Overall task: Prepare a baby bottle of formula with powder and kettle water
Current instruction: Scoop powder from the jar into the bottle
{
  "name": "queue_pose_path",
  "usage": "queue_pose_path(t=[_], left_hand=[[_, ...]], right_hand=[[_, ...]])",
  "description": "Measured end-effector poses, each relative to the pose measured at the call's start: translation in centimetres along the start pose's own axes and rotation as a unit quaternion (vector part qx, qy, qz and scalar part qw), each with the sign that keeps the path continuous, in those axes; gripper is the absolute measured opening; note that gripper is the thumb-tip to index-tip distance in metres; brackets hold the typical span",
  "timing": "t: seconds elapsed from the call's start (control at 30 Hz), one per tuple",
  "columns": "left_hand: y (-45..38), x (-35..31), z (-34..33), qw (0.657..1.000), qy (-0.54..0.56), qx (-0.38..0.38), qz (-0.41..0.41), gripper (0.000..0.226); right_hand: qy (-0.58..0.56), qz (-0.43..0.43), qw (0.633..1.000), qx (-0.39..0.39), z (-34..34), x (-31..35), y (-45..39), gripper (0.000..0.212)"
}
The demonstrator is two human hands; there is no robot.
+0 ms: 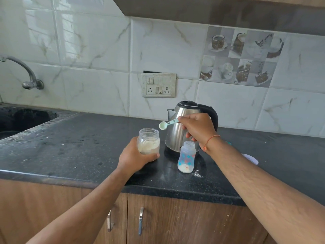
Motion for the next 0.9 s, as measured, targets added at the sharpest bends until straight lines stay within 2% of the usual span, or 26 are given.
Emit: queue_pose_path(t=[0.07,0.17,0.37,0.5,0.67,0.9], left_hand=[[0.3,0.0,0.2,1.0,0.021,0.001,-0.023,0.088],[0.7,-0.4,0.3,0.998,0.023,0.004,-0.066,0.089],[1.2,-0.9,0.5,0.993,0.025,-0.005,-0.115,0.093],[1.2,-0.8,0.5,0.992,0.037,-0.005,-0.119,0.094],[1.2,-0.9,0.5,0.991,0.041,-0.006,-0.129,0.095],[1.2,-0.8,0.5,0.989,0.046,-0.012,-0.137,0.097]], right_hand=[[0.032,0.049,0.998,0.016,-0.9,0.1,-0.1,0.02],[0.111,0.124,0.985,0.05,-2.3,0.1,-0.1,0.016],[0.318,0.24,0.907,0.136,-4.4,0.7,1.6,0.022],[0.366,0.273,0.874,0.166,-5.0,0.8,2.1,0.021],[0.349,0.249,0.884,0.187,-5.4,0.5,2.1,0.019],[0.273,0.184,0.924,0.194,-5.5,0.1,1.7,0.017]])
Point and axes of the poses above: each hand's wrist, its own y-axis away from the middle knuckle, its own z-axis out of the back of the hand, x = y × z, the point moved 3 cm from there along -y, towards the middle knuckle, and after that the axes turned 5 degrees about -y, right-handed, at the moved point
